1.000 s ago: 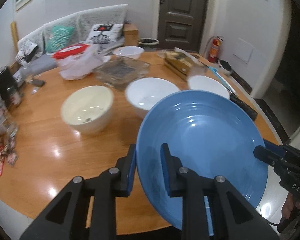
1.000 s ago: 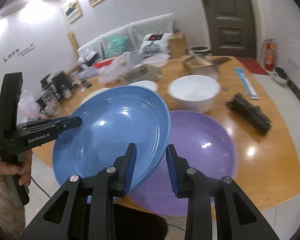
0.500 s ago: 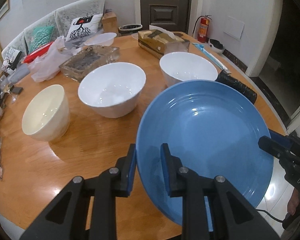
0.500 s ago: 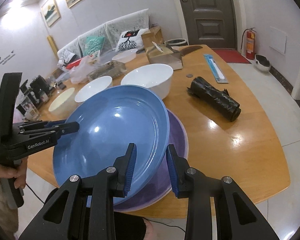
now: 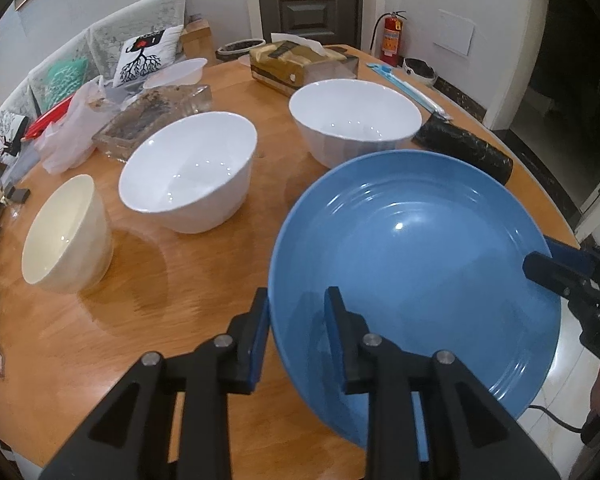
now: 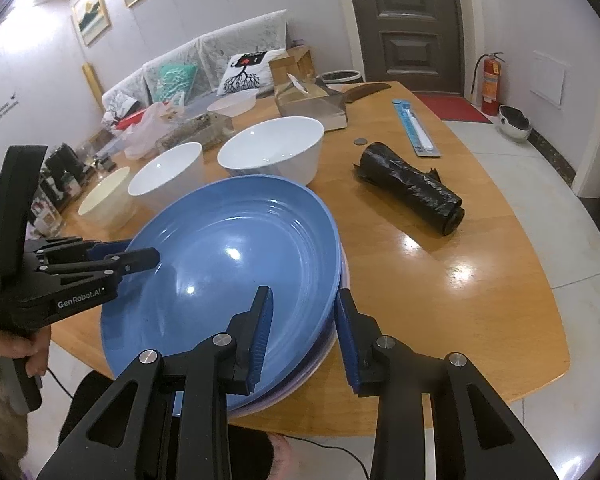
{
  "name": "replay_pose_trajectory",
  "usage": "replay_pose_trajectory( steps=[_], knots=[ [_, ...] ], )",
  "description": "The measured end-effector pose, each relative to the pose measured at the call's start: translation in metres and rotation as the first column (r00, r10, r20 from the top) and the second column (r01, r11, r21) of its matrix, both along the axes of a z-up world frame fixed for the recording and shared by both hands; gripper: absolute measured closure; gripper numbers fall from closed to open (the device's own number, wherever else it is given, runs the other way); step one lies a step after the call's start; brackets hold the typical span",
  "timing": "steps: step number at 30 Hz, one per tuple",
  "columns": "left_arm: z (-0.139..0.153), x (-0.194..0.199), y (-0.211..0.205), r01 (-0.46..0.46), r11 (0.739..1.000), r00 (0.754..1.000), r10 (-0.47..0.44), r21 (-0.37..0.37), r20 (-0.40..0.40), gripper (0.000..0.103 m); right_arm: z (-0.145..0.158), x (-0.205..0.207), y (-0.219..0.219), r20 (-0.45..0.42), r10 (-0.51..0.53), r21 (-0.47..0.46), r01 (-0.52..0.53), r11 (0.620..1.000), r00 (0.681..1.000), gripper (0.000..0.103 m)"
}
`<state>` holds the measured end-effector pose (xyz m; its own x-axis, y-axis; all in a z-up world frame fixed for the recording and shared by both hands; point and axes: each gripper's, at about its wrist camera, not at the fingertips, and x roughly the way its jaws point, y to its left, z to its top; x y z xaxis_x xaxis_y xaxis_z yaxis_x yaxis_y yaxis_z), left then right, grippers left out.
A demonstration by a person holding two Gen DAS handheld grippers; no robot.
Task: Organize plates and bowls
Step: 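Lift the blue plate with the left tool and lower it onto the purple plate, then open the left tool and move it to a white bowl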
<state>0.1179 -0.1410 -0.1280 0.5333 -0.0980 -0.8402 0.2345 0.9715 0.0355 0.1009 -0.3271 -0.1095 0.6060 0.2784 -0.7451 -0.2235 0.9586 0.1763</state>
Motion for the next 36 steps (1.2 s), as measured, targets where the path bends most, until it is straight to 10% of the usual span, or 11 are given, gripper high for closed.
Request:
replay_pose_trajectory(
  steps=[22, 29, 36],
  knots=[
    [0.012, 0.003, 0.023, 0.052, 0.998, 0.998, -0.051, -0.047, 0.039, 0.077, 0.017, 0.001, 0.008, 0.036, -0.035, -0.063, 0.037, 0.997, 0.999, 0.063],
    [0.051, 0.03, 0.074, 0.056, 0.994, 0.995, -0.047, -0.096, 0.093, 0.067, 0.05, 0.016, 0.061, 0.156, 0.16, 0.005, -0.162, 0.987, 0.975, 0.016],
    [0.065, 0.085, 0.114, 0.072, 0.994, 0.995, -0.066, -0.082, 0.075, 0.058, 0.069, 0.055, 0.127, 0.19, 0.304, 0.006, -0.311, 0.95, 0.933, 0.002]
  ],
)
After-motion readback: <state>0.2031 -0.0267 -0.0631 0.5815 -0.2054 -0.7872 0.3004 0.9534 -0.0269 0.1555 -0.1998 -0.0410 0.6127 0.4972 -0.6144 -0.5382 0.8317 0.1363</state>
